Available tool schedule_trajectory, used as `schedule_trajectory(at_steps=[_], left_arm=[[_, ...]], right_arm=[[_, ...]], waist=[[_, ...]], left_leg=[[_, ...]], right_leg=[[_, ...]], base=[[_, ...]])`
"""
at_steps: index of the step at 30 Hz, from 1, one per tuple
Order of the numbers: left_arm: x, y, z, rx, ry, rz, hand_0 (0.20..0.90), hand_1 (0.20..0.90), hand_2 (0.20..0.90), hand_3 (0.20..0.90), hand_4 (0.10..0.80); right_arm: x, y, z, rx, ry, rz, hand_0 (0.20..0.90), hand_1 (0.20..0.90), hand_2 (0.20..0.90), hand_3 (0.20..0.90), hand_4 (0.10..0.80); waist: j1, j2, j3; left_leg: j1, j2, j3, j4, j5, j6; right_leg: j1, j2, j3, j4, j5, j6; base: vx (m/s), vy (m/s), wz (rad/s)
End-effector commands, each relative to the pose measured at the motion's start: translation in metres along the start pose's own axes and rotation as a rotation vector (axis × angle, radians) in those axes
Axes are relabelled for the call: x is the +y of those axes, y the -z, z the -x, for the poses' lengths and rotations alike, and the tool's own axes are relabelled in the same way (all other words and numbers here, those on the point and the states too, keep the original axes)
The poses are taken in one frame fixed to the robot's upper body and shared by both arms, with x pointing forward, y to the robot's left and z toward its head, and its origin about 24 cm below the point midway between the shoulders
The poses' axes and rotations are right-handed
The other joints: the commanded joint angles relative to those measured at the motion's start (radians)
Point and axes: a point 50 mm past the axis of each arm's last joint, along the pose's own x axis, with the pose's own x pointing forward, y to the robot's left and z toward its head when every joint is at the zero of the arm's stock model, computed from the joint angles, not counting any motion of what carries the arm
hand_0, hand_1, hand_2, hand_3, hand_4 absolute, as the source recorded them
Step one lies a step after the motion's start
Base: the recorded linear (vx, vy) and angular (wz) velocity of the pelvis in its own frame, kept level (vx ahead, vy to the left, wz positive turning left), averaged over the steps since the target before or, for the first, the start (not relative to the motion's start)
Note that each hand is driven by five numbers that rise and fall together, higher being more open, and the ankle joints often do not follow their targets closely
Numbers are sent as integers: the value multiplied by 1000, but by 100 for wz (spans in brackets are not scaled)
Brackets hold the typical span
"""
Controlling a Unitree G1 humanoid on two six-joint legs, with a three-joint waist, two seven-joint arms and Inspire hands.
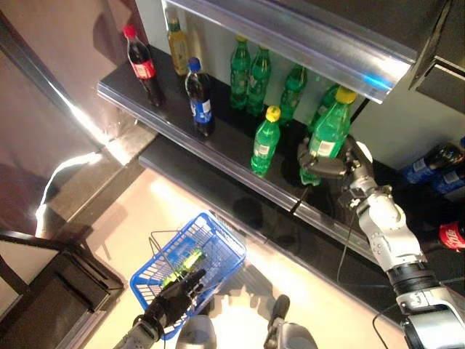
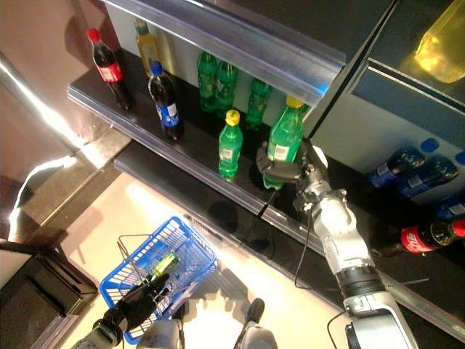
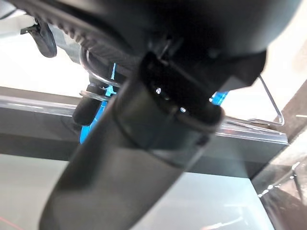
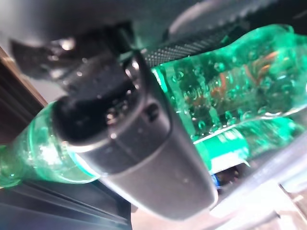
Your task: Pick up the drink and place into the basket.
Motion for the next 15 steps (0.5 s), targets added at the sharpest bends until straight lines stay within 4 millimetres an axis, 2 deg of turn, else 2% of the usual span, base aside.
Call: schedule_trajectory(at_steps=[1, 11, 15], left_arm=[[-40, -18, -10, -108, 347, -37, 300, 300, 300, 200, 100], [-70, -25, -13, -166, 542, -34, 300, 300, 300, 200, 100], [-89, -33, -13, -194, 639, -35, 300, 300, 300, 200, 100]], right_arm=[[10, -41, -7, -223, -73, 9, 300, 300, 300, 200, 100], [25, -16, -1, -93, -152, -21, 300, 300, 300, 200, 100], [36, -7, 6, -53, -206, -37, 300, 300, 300, 200, 100]], waist=[[14, 7, -240], [35, 3, -244], [41, 3, -246]], left_leg=[[-11, 13, 48, -15, 8, -8], [-10, 11, 34, -15, 10, -7], [-10, 9, 29, -15, 10, -5]], right_leg=[[37, -41, -37, -2, -1, 52], [48, -45, -57, -2, 1, 54], [50, -47, -62, -2, 2, 55]], base=[[16, 9, 3], [15, 2, 7], [0, 0, 0]])
